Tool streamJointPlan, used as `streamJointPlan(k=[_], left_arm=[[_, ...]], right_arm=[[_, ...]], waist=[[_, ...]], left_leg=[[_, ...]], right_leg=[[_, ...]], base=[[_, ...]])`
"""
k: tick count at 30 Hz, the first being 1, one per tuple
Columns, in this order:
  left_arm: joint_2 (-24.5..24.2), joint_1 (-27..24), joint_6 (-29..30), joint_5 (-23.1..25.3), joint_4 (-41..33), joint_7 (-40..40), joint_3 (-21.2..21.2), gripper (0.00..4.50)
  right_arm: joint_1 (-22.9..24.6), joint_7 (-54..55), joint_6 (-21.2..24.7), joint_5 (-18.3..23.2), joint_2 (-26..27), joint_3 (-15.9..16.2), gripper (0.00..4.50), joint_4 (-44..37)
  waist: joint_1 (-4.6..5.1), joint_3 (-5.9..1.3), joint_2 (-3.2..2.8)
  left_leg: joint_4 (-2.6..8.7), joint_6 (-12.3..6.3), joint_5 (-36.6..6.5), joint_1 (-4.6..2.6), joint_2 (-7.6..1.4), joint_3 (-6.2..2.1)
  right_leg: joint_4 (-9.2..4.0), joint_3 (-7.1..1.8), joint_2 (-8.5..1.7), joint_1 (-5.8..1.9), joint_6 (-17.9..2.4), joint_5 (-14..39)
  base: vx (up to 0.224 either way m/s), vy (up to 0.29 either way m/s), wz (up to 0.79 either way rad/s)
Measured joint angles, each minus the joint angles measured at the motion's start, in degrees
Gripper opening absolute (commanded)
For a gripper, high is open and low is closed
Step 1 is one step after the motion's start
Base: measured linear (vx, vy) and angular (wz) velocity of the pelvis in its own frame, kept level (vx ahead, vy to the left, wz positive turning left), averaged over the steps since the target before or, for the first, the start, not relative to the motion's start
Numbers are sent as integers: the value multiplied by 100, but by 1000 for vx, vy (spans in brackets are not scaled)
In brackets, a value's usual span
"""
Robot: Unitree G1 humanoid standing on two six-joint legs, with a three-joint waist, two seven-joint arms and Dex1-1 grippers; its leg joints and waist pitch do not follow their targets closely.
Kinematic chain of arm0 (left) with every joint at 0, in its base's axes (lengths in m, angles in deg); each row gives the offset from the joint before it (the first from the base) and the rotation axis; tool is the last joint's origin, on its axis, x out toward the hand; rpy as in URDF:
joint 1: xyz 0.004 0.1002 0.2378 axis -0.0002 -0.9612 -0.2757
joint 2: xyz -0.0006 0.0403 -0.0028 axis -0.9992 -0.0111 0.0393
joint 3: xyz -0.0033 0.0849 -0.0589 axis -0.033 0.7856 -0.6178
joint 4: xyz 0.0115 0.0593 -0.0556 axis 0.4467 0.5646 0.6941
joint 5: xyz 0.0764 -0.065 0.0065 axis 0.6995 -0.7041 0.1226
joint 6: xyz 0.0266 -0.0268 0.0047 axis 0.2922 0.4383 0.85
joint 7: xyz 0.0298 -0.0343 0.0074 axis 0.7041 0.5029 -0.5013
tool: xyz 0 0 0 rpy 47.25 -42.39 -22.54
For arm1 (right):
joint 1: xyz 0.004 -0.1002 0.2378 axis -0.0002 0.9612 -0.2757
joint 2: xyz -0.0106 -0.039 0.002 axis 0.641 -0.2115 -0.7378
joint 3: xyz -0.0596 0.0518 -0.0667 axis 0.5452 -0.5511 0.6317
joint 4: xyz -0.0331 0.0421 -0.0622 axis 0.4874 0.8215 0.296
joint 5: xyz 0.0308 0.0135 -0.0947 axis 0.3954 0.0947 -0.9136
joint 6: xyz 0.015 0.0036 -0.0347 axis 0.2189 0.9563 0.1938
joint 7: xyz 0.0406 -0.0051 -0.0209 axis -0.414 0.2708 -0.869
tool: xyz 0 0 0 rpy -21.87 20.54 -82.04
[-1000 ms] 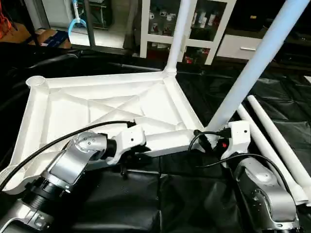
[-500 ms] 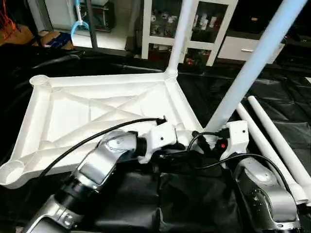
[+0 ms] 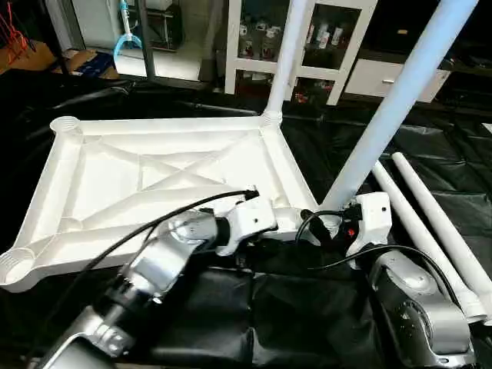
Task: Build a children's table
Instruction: Insert table leg to table base
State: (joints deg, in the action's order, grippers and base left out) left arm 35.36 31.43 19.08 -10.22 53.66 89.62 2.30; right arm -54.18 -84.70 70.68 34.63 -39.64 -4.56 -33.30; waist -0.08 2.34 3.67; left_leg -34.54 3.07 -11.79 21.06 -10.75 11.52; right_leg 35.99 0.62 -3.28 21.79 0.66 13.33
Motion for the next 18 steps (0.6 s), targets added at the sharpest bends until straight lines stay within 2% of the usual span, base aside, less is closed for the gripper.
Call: streamJointPlan(k=[7, 18], left_arm=[[53, 58, -238, 98, 325, 3, 0, 152], [-174, 124, -517, 152, 654, 39, -115, 152]], right_arm=[[89, -220, 158, 202, 53, 85, 417, -204], [114, -262, 170, 211, 43, 125, 417, -247]], waist=[[-8, 0, 0], [-7, 0, 0]], left_leg=[[0, -1, 0, 0, -1, 0], [-3, -1, 1, 0, -1, -1]], right_leg=[[3, 1, 0, 1, 0, 0], [4, 1, -1, 0, -2, -1]], base=[[0, 0, 0], [0, 0, 0]])
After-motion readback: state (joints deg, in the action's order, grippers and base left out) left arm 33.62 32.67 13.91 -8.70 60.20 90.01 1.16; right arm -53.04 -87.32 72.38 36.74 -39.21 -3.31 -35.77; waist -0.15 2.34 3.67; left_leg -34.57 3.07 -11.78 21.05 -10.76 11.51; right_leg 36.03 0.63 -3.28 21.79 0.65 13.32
